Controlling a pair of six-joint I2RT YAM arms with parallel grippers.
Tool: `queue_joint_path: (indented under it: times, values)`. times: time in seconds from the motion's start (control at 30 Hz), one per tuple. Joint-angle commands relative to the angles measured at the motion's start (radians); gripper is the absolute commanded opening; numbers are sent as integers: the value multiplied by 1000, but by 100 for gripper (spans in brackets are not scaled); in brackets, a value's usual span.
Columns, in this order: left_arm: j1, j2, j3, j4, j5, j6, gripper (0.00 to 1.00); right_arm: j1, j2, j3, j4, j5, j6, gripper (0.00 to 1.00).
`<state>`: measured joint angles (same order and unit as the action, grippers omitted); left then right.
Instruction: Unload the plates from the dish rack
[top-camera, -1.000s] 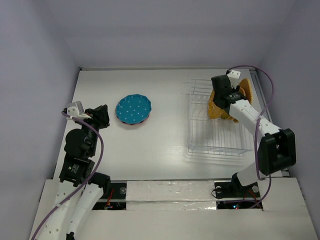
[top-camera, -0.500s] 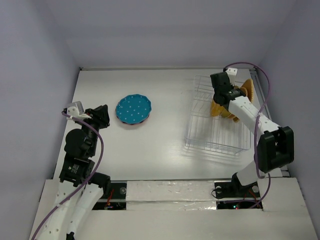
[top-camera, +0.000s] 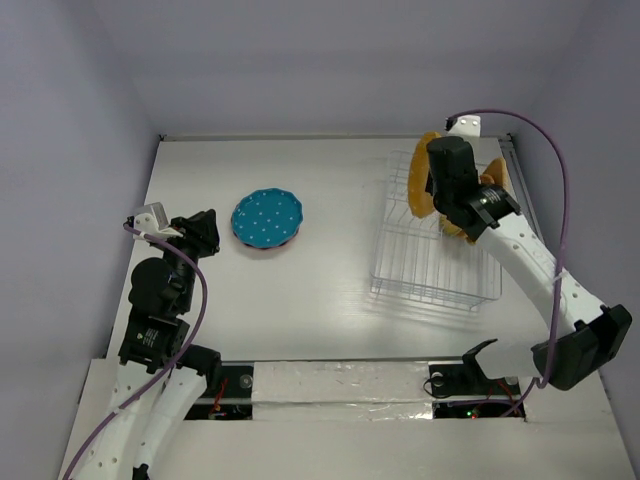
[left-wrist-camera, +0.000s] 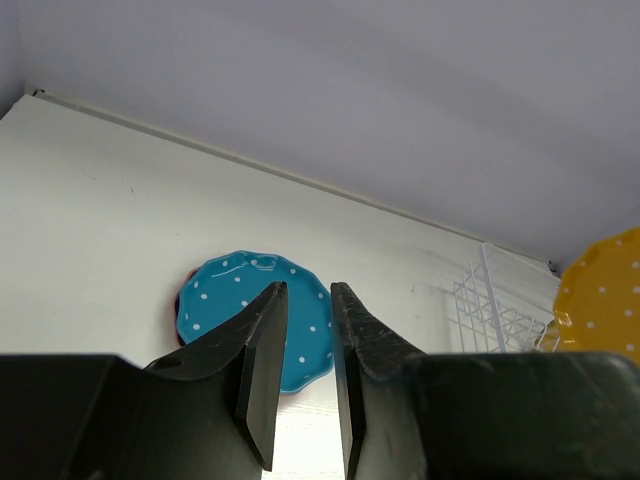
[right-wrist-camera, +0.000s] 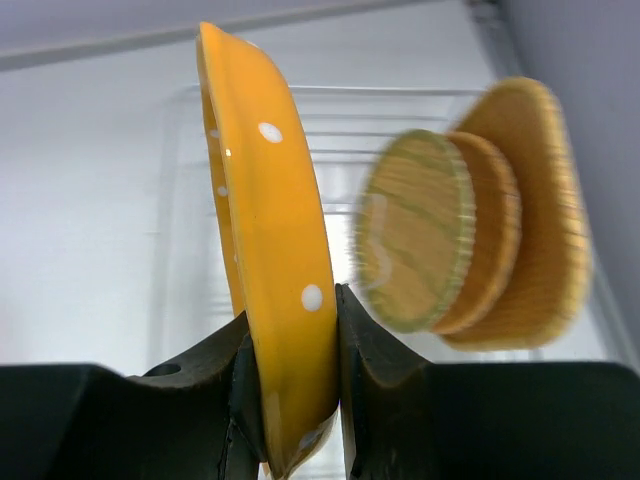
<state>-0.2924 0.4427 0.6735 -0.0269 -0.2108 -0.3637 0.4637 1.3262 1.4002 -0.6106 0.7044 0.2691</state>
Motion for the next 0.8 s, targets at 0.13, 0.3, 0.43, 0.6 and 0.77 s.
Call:
queue_joint_path:
  times: [0.13,0.3,0.43,0.6,0.77]
  values:
    - [6,4,-9,51,4,-1,22,111,47,-4,458,-278,192,0]
    - [6,7,-11,51,4,0,22,188,234,55,607,-462,312,0]
    - [6,8,-11,51,4,0,22,228,376,123,696,-529,410,0]
    - [6,5,-11,56,4,-4,22,259,527,157,722,-546,473,0]
    - [6,2,-12,58,4,-4,22,292,608,158,741,-568,522,0]
